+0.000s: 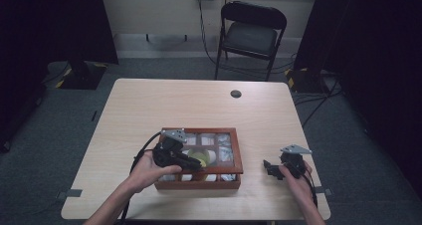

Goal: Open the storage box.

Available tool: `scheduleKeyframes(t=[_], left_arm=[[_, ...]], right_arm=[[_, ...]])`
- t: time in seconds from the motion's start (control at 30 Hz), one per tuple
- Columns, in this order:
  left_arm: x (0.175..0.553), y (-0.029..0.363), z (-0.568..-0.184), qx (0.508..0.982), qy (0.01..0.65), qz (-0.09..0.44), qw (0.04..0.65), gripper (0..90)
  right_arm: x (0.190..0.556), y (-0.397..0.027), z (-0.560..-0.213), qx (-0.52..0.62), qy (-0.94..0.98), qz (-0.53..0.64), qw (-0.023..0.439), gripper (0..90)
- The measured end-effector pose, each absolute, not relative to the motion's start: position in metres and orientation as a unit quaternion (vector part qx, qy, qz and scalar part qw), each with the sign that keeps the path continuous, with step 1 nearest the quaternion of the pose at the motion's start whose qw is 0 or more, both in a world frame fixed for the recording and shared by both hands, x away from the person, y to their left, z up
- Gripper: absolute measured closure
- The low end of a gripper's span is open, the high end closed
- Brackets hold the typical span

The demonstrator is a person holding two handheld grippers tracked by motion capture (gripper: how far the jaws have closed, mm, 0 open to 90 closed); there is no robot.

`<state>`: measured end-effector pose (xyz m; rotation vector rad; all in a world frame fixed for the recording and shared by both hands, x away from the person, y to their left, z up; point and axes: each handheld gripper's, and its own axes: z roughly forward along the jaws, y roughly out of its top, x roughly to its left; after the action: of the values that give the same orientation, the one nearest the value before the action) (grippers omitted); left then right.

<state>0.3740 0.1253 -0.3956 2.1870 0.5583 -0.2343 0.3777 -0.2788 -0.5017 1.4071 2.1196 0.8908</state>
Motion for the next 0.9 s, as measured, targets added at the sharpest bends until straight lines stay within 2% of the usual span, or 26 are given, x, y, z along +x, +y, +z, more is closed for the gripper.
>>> scheduleKeyframes(t=[0.9], left_arm=[[0.387, 0.132, -0.367, 0.859, 0.232, -0.089, 0.448, 81.1]], right_arm=[[0.378, -0.279, -0.502, 0.508, 0.767, 0.323, 0.221, 12.0]])
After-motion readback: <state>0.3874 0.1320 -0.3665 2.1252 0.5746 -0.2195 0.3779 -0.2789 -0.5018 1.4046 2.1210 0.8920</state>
